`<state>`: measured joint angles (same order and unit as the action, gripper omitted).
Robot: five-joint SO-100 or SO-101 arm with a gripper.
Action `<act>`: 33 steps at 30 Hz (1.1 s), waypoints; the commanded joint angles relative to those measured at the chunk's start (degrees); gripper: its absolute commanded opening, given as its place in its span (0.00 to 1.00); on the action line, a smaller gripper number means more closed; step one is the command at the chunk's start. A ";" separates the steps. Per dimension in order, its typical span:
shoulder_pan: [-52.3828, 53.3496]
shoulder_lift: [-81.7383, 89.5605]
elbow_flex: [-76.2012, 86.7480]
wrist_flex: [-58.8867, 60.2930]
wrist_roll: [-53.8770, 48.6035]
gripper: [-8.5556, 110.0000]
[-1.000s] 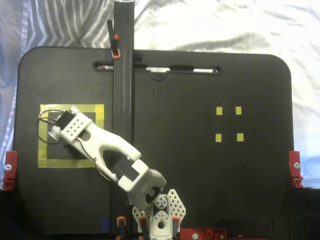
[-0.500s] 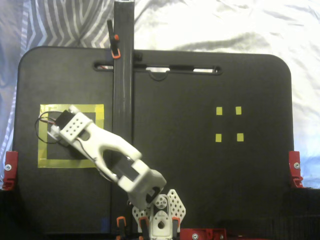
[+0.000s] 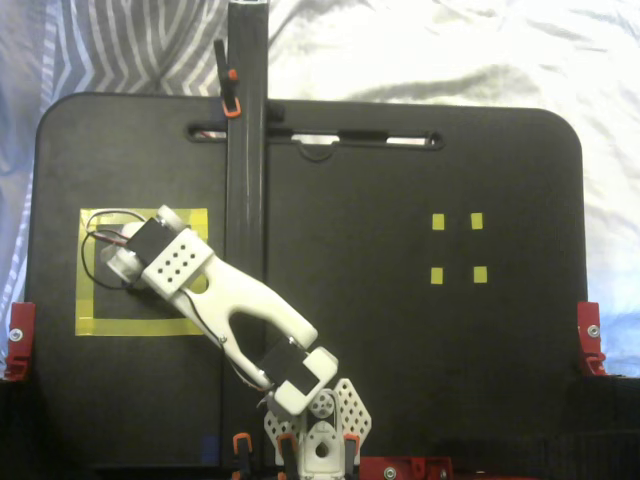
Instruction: Grasp a block and put it in the designated area.
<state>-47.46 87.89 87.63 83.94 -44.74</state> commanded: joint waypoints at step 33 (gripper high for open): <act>26.37 11.69 -0.26 -11.69 0.18 0.07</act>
<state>-25.22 96.59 87.63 74.27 -44.74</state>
